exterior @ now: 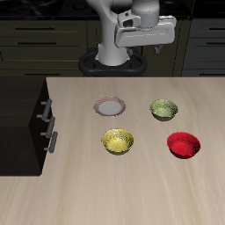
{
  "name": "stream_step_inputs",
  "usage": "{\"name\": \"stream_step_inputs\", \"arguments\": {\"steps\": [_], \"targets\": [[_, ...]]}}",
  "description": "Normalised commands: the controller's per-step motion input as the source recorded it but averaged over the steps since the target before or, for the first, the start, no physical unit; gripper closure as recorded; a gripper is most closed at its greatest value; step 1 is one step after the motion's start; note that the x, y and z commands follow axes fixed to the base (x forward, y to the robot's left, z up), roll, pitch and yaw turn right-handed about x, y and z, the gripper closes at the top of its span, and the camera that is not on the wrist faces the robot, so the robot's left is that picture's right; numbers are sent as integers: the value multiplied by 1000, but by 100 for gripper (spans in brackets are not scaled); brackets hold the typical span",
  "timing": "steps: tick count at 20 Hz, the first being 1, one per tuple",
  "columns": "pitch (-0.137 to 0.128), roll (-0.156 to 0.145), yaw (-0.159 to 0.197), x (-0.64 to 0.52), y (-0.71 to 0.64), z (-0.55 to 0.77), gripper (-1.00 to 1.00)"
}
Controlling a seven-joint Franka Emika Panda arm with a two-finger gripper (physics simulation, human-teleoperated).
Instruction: Place the green bowl on top of the wooden cabinet
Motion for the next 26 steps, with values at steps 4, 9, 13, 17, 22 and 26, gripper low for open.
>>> {"name": "stream_step_inputs", "arguments": {"steps": [4,9,13,17,22,26], "targets": [[13,0,-26,-36,195,6,-100],[-37,-34,1,0,103,89,-100],[-35,-94,7,84,84,61,-100],[-20,-8,9,-5,100,61,-100],[-27,-28,-12,-44,296,62,-100],[-35,-52,6,-81,187,107,-100]]}}
